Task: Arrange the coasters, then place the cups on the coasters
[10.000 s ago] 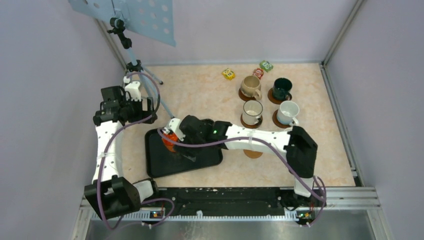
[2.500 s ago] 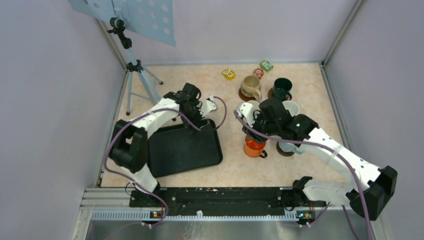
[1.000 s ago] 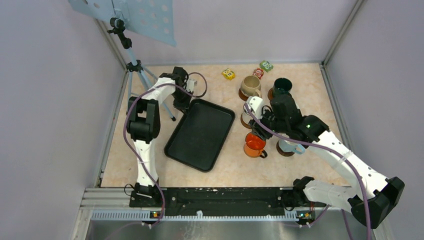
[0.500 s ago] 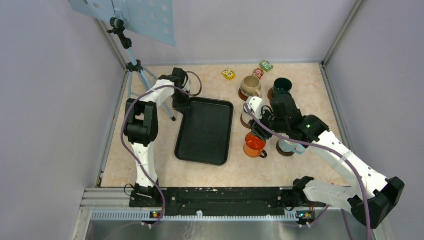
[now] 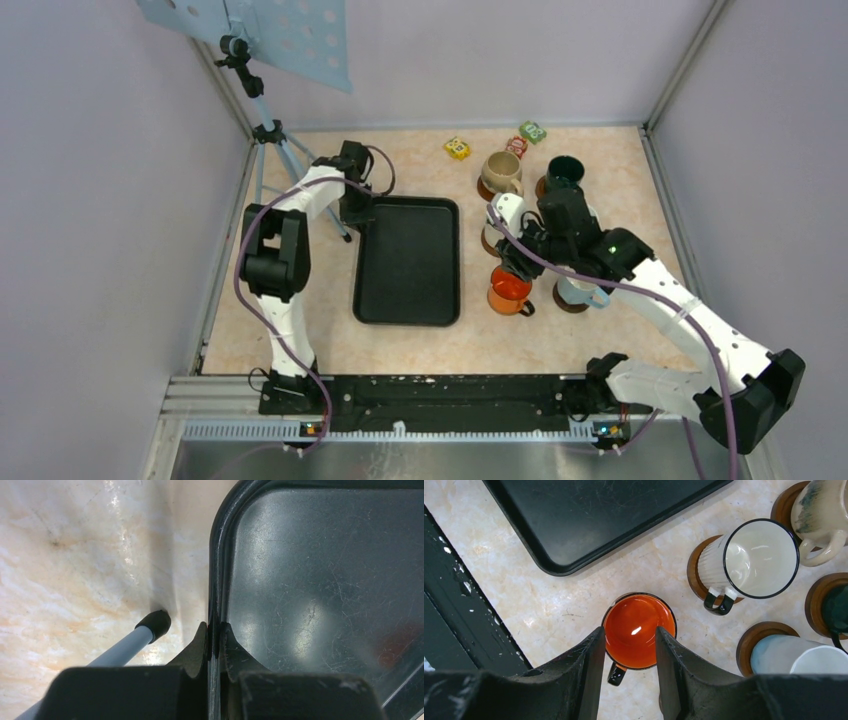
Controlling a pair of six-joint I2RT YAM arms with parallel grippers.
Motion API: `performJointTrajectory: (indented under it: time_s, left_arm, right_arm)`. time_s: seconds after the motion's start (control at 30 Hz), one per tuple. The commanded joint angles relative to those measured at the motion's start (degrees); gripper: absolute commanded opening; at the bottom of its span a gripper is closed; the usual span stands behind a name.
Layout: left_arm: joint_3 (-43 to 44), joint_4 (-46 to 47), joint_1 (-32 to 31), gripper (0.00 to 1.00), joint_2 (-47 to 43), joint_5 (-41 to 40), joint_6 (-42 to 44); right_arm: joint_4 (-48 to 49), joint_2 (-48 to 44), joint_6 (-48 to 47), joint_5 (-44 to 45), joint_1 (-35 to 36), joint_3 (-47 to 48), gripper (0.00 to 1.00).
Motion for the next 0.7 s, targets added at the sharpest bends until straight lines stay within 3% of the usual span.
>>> performJointTrajectory:
  time_s: [0.0,0.1,0.17,0.27,0.33,0.37,0.67]
  left_arm:
    - [-1.2,4.3,0.3,0.05,-4.6,-6.8,-3.1]
    - [-1.8,4.6,0.3,0.05,-4.4,-6.5,-3.3]
    - [-1.8,4.6,0.3,0.11,-4.3,-7.0,-3.3]
    - [-1.9,4.8,0.3,0.34,-4.3,-7.0,-2.8]
    - [-1.8,4.9,0.3,0.55,-4.7,-6.2,-2.1]
    - [-1.8,4.9,0.3,0.61,-4.9,-5.5,-1.7]
    - [-1.8,5.1,-0.7,0.78,-8.3,-2.1,2.2]
  right_arm:
    - [1.2,0.2,0.6,-1.3,-0.6,1.8,0.41]
    - [1.1,0.1,0.6,-1.3,-0.6,1.8,0.41]
    - [1.1,0.0,0.7,-1.2,-0.6,1.7,0.41]
    - [0.9,0.1,0.6,-1.2,-0.6,1.6,0.41]
    - [1.1,0.1,0.6,-1.2,-0.6,1.6,0.41]
    - [1.1,0.2,0.7,-1.2,-0.6,1.7,0.41]
    - [0.6,0.7,1.1,-1.0,-0.6,2.5,0.47]
